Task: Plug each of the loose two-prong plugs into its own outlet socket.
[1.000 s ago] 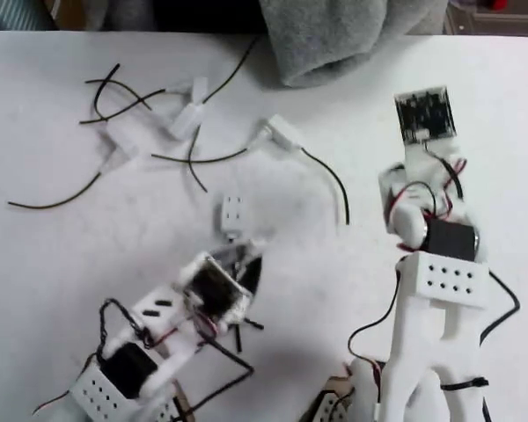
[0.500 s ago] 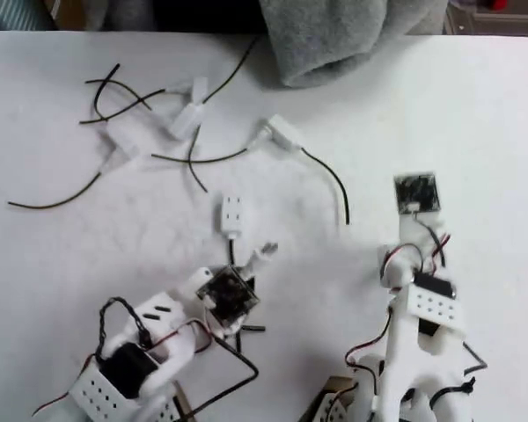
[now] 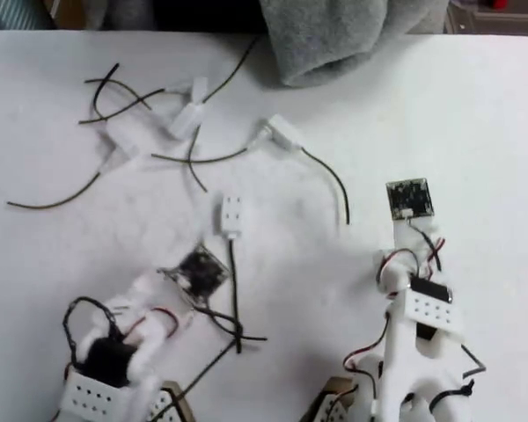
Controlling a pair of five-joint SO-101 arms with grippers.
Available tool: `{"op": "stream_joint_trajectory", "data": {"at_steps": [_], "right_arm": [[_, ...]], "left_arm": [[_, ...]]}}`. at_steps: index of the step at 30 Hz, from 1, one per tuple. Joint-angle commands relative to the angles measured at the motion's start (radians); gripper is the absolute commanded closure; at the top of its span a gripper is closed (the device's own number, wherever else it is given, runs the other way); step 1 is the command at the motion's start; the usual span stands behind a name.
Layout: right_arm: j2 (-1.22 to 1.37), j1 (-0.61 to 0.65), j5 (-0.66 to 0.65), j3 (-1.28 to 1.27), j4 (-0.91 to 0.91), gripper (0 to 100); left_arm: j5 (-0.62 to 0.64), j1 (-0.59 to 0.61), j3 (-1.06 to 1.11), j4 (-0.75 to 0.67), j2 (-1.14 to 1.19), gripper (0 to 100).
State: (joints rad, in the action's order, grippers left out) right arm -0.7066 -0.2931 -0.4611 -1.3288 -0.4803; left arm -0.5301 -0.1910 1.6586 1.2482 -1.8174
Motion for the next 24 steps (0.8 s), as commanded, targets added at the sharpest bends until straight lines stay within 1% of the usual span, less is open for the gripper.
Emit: {"op": "stream_joint_trajectory", "data": {"at_steps": [1,4,7,10,21,24], "right_arm": [[-0.019,0.042,-0.038,-0.006,0.019,97.9],[-0.019,0.051,-0.041,-0.006,0.019,97.9],[-0.019,0.051,-0.041,-0.006,0.019,97.9],[-0.019,0.053,-0.038,-0.006,0.019,97.9],[-0.019,0.053,-0.034,-0.006,0.019,97.9],[-0.019,0.054,-0.034,-0.006,0.019,97.9]], "left_arm": [[-0.089,0.151,-0.055,0.037,-0.007,89],[-0.094,0.245,-0.04,-0.043,-0.007,86],[-0.066,0.254,0.011,-0.146,-0.007,80],[0.003,0.248,0.015,-0.203,-0.007,79],[0.008,0.226,0.009,-0.232,-0.005,79],[0.069,0.226,-0.008,-0.238,-0.005,79]]}}
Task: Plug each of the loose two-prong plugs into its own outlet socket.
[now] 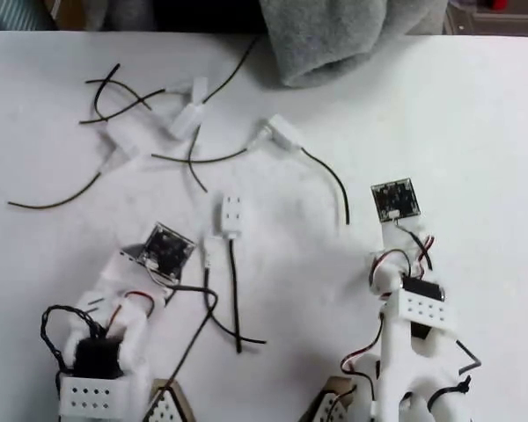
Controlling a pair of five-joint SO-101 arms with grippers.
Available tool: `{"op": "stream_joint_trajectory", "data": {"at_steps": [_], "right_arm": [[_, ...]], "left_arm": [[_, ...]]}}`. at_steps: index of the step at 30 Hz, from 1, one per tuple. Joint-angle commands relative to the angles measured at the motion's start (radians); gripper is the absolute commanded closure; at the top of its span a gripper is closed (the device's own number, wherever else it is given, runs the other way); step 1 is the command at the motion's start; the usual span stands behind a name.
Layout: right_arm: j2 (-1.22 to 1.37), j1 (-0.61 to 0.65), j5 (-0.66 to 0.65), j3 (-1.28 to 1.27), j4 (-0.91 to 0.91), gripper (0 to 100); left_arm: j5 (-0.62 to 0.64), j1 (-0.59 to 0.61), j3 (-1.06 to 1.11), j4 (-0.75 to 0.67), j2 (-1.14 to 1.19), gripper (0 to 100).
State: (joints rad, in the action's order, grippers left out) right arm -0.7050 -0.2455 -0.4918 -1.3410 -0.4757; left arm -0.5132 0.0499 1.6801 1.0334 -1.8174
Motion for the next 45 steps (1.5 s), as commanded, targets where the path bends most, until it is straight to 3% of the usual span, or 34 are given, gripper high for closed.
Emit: {"op": "stream_joint_trajectory", "data": {"at_steps": [1,8,20,27,36,43,45], "right_arm": [[-0.021,0.007,-0.003,0.006,0.015,97.9],[-0.021,0.007,-0.003,0.006,0.015,97.9],[-0.021,0.007,-0.003,0.006,0.015,97.9],[-0.021,0.007,-0.003,0.006,0.015,97.9],[-0.021,0.007,-0.003,0.006,0.016,97.9],[-0.021,0.007,-0.005,0.006,0.016,97.9],[-0.021,0.007,-0.005,0.006,0.016,97.9]], "left_arm": [[0.077,-0.019,-0.048,-0.021,-0.005,79],[0.164,-0.196,-0.163,-0.04,0.185,79],[0.301,-0.203,-0.546,-0.275,1.101,79],[0.327,-0.263,-0.743,-0.265,1.468,79],[0.396,-0.268,-0.882,-0.245,1.635,79],[0.413,-0.269,-1.143,-0.061,1.891,79],[0.466,-0.269,-1.195,-0.018,1.942,79]]}}
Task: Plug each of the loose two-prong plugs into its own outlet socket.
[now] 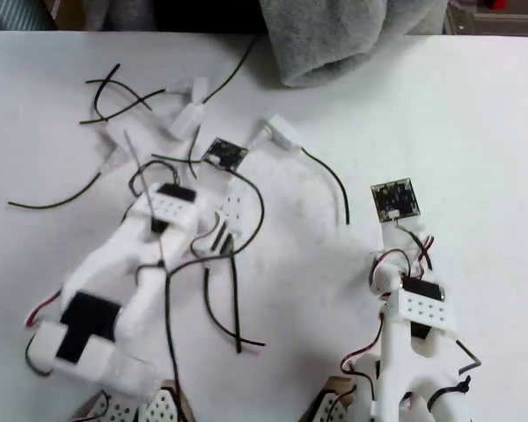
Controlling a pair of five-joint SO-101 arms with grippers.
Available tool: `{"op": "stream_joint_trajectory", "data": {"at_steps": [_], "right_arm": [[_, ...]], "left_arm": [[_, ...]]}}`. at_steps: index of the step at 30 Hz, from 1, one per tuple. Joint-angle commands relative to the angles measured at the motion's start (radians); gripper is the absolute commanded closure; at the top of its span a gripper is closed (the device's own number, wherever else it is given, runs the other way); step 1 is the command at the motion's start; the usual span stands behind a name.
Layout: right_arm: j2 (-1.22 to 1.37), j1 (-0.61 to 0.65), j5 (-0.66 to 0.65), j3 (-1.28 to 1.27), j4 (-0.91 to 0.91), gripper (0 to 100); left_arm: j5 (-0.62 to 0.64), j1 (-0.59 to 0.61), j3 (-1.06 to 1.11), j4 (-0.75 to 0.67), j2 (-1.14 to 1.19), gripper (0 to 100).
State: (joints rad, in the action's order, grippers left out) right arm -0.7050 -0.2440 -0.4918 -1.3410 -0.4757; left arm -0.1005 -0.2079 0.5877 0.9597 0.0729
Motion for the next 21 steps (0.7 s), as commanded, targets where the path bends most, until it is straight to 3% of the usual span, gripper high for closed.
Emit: {"op": "stream_joint_trajectory", "data": {"at_steps": [1,9,14,21], "right_arm": [[-0.021,0.005,-0.005,0.006,0.016,97.9],[-0.021,0.005,-0.009,0.006,0.018,97.9],[-0.021,0.005,-0.009,0.005,0.03,97.9],[-0.021,0.005,-0.011,0.005,0.03,97.9]], "left_arm": [[0.077,-0.012,-0.117,0.068,0.064,79],[0.224,-0.012,-0.11,0.043,0.074,89],[0.4,-0.031,-0.109,0.074,0.074,87],[0.433,-0.03,-0.109,0.077,0.077,84]]}}
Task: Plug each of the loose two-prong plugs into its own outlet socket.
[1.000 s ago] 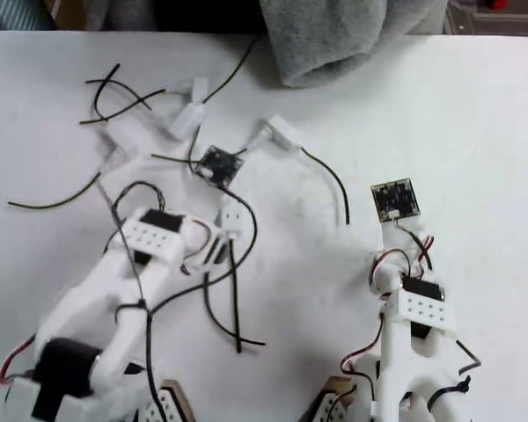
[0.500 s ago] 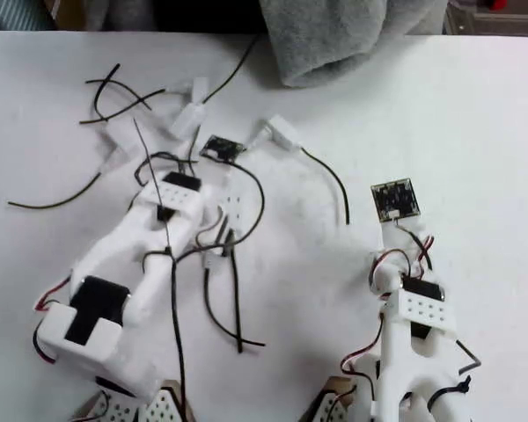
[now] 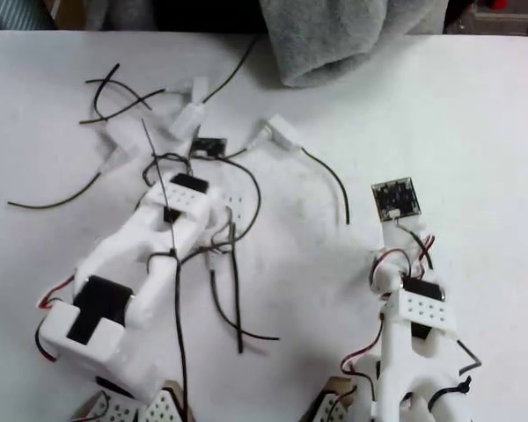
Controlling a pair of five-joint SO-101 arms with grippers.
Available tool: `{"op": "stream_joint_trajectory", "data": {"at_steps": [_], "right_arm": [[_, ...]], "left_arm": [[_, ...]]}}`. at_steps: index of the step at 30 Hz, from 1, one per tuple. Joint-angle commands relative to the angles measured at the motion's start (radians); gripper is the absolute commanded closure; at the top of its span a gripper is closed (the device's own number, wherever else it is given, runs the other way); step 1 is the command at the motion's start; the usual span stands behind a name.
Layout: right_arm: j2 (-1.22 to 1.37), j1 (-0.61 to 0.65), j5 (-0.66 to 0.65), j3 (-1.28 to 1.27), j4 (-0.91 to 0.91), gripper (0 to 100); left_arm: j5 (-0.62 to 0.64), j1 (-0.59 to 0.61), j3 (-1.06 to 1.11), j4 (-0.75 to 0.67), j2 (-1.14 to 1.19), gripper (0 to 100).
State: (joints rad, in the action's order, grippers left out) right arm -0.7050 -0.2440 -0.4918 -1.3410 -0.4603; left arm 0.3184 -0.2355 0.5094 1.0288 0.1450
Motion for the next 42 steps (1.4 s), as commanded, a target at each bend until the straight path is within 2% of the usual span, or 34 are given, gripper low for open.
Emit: {"op": "stream_joint_trajectory", "data": {"at_steps": [1,9,14,15,19,21,27,29,34,42], "right_arm": [[-0.021,0.005,-0.011,0.005,0.015,97.9],[-0.021,0.005,-0.011,0.005,0.015,97.9],[-0.021,0.005,-0.011,0.005,0.015,97.9],[-0.021,0.005,-0.011,0.005,0.015,97.9],[-0.021,0.005,-0.011,0.005,0.015,97.9],[-0.021,0.005,-0.011,0.005,0.015,97.9],[-0.021,0.005,-0.011,0.005,0.015,97.9],[-0.021,0.005,-0.011,0.005,0.015,97.9],[-0.021,0.005,-0.011,0.005,0.015,97.9],[-0.021,0.005,-0.011,0.005,0.015,97.9]], "left_arm": [[0.014,-0.002,-0.031,0.021,0.005,83],[0.029,-0.01,-0.031,0.071,0.005,80],[0.261,-0.01,-0.04,0.071,0.039,80],[0.276,-0.01,-0.048,0.069,0.056,80],[0.178,-0.012,-0.149,0.13,0.15,80],[0.17,-0.012,-0.21,0.176,0.206,82],[0.164,-0.01,-0.42,0.334,0.375,98],[0.158,-0.007,-0.479,0.384,0.426,97],[0.023,-0.001,-0.535,0.436,0.476,98],[0.02,0.048,-0.534,0.417,0.331,98]]}}
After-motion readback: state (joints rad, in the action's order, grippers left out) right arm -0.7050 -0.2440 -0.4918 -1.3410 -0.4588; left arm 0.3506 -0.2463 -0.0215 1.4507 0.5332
